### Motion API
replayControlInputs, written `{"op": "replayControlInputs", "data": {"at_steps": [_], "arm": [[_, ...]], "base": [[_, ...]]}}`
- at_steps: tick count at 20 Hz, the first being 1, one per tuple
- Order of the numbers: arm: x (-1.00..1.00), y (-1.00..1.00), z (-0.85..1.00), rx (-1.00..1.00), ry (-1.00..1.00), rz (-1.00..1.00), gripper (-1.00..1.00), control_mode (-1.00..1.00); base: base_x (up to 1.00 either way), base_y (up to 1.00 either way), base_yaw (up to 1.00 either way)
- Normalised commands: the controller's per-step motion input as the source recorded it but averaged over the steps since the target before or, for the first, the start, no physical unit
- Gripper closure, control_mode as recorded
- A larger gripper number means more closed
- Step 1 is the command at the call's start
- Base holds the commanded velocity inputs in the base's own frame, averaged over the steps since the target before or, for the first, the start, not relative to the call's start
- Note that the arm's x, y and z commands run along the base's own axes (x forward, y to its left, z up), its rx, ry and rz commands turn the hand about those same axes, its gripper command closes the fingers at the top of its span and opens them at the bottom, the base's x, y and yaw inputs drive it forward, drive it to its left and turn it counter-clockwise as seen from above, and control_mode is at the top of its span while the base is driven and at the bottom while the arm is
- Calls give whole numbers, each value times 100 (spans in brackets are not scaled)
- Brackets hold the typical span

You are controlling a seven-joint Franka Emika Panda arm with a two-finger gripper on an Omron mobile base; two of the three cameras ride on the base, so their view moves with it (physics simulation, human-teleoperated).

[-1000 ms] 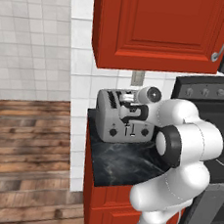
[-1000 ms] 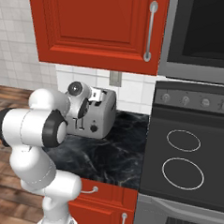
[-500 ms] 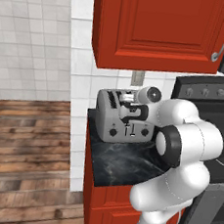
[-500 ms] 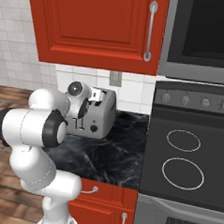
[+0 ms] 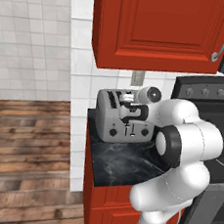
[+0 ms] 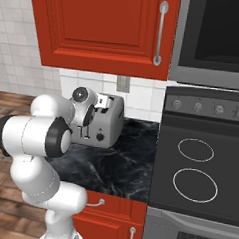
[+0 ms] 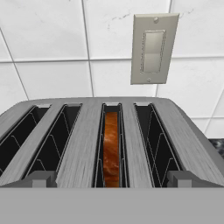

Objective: Start the toaster. Once the lever pops up, take the bread to the plate on the dining counter.

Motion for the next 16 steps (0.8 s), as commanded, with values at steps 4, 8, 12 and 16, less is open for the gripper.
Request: {"op": "replayControlInputs", "data": {"at_steps": [4,8,12,16], "arm": [[0,0,0,0,0,0,-100,-100],[0,0,0,0,0,0,-100,-100],[0,0,0,0,0,0,-100,-100],[0,0,0,0,0,0,-100,-100]], "base": [[0,0,0],[0,0,0],[0,0,0],[0,0,0]]}}
